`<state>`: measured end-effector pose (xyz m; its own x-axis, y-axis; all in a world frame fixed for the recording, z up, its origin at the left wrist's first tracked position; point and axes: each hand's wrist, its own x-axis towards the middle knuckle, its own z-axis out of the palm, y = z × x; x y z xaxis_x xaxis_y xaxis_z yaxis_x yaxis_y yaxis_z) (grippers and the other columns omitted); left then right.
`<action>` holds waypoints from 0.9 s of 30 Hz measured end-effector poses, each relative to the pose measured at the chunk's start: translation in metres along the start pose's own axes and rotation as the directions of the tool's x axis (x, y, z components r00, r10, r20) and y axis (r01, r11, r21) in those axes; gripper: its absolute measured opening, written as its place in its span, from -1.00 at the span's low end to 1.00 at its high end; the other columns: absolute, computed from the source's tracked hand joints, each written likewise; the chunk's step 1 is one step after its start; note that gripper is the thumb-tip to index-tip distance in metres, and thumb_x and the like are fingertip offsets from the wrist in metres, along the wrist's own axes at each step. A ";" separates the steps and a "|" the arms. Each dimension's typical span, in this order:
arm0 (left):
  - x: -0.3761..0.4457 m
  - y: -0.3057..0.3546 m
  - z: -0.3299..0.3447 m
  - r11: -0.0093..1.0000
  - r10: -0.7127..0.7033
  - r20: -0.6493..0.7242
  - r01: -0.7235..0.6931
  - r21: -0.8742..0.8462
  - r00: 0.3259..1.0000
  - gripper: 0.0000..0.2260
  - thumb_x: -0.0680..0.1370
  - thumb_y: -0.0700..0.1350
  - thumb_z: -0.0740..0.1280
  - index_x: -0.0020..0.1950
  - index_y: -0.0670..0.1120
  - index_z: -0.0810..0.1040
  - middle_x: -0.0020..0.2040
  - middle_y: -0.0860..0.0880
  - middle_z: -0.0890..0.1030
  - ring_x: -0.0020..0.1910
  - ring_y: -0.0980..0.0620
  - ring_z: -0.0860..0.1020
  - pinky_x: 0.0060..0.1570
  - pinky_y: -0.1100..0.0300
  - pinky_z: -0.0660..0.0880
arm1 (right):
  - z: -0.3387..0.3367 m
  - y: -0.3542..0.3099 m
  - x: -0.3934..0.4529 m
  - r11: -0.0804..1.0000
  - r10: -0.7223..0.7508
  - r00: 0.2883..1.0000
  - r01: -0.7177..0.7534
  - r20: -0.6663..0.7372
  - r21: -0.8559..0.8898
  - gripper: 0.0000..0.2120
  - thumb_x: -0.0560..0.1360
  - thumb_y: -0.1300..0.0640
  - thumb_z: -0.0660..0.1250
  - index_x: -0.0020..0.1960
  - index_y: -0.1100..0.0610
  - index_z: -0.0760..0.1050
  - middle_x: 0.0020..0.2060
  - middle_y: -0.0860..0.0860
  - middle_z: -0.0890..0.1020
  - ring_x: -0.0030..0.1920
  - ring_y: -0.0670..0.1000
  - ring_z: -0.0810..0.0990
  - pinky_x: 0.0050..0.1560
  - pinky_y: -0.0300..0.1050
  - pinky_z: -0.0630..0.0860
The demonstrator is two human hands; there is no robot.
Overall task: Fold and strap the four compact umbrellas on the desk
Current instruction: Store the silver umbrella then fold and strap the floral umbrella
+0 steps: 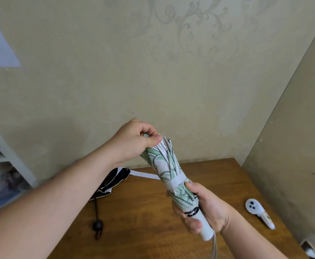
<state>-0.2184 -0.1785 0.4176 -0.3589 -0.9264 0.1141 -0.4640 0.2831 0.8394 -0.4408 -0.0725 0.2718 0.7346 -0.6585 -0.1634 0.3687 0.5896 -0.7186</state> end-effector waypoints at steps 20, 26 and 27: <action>0.002 0.012 -0.013 0.273 0.655 0.343 -0.634 0.724 0.673 -0.90 0.46 0.11 0.55 -0.05 0.22 0.72 -0.01 0.16 0.48 0.17 -0.12 0.42 0.23 -0.11 0.26 | 0.002 -0.005 -0.003 0.995 0.097 0.995 -0.098 0.024 0.031 -0.50 0.56 -0.29 0.34 0.25 0.09 0.47 -0.26 0.07 0.52 -0.51 -0.05 0.54 -0.51 -0.26 0.44; 0.012 0.018 -0.016 -0.038 0.699 0.509 -0.684 0.728 0.502 -0.93 0.56 0.07 0.44 -0.10 0.13 0.67 -0.11 0.12 0.47 0.07 -0.07 0.46 0.24 -0.14 0.30 | 0.000 -0.010 -0.004 0.992 0.117 0.993 -0.119 0.032 0.046 -0.51 0.56 -0.29 0.32 0.23 0.08 0.44 -0.27 0.06 0.51 -0.51 -0.05 0.53 -0.50 -0.27 0.45; 0.013 0.018 -0.018 -0.067 0.687 0.537 -0.694 0.717 0.489 -0.93 0.57 0.06 0.43 -0.10 0.12 0.67 -0.12 0.11 0.47 0.06 -0.07 0.47 0.25 -0.15 0.30 | -0.001 -0.011 -0.004 0.991 0.131 0.991 -0.132 0.018 0.033 -0.51 0.55 -0.30 0.33 0.22 0.08 0.43 -0.28 0.06 0.51 -0.51 -0.05 0.53 -0.50 -0.27 0.46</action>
<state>-0.2168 -0.1901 0.4434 -0.9294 -0.1248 0.3474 -0.3008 0.8016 -0.5167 -0.4477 -0.0766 0.2797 0.7866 -0.5670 -0.2444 0.2872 0.6863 -0.6682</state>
